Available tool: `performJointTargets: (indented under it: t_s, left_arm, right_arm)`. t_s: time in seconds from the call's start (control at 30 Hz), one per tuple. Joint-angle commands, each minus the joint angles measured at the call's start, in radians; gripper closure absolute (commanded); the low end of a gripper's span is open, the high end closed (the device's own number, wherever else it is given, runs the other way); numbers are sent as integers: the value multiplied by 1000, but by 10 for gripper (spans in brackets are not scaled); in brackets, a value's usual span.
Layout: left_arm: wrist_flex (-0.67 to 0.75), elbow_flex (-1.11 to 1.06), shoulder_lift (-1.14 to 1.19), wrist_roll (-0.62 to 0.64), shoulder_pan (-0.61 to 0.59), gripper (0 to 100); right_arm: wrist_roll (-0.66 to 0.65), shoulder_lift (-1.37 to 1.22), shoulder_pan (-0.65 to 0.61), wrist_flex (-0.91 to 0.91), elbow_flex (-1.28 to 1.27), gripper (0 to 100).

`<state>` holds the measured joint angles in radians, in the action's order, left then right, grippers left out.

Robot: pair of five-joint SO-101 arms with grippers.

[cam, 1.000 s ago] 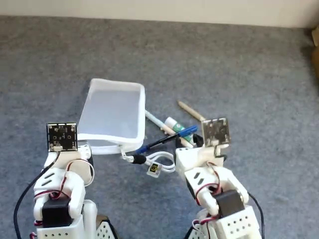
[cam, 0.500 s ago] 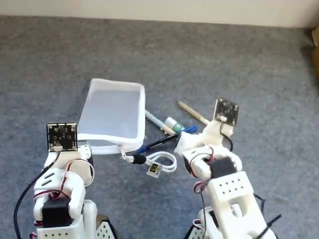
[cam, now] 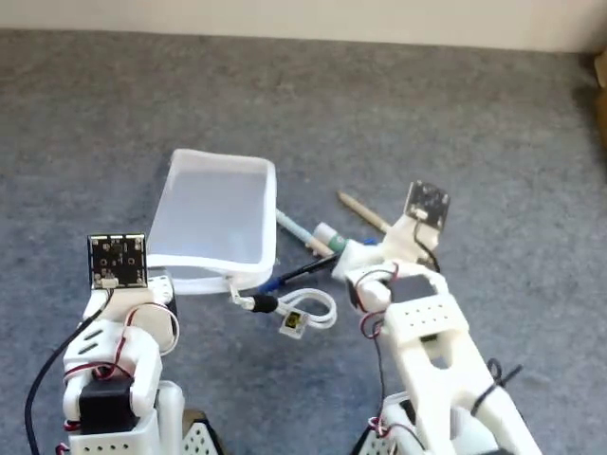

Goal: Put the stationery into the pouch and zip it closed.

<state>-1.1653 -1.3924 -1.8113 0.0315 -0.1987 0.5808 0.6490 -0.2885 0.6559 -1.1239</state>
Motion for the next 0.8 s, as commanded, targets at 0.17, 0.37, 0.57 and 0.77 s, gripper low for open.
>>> performJointTargets:
  t_s: [0.17,0.37,0.57,0.77]
  left_arm:
    - [-12,58,-4,6,-15,993]
    - [-12,58,-4,6,-15,993]
    - [-12,56,-4,6,-15,993]
    - [-12,56,-4,6,-15,993]
  right_arm:
    - [12,-117,10,-22,110,843]
    - [14,-113,12,-22,110,843]
    - [14,-125,12,-74,122,841]
    - [14,-209,13,-124,140,841]
